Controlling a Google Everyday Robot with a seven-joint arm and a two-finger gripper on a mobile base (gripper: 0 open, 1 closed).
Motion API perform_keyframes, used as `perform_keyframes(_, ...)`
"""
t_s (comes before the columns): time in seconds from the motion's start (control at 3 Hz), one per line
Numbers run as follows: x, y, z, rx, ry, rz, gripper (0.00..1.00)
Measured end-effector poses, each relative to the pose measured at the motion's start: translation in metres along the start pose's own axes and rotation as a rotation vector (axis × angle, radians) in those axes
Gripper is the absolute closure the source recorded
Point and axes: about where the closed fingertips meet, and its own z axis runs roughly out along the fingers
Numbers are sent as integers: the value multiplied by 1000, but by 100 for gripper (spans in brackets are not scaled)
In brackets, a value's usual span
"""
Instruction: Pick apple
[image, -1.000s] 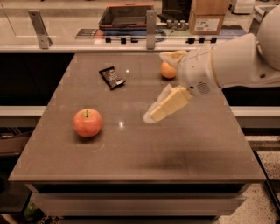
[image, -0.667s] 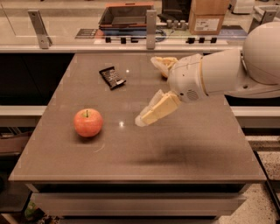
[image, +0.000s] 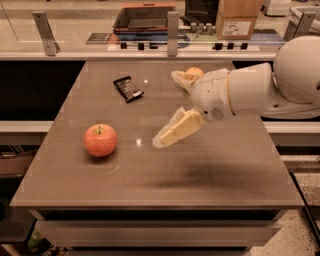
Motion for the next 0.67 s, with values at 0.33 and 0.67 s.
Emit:
perform_keyframes(0.33, 12, 3, 11, -15, -33, 45, 0)
perform_keyframes(0.67, 16, 3, 28, -39, -60, 67, 0)
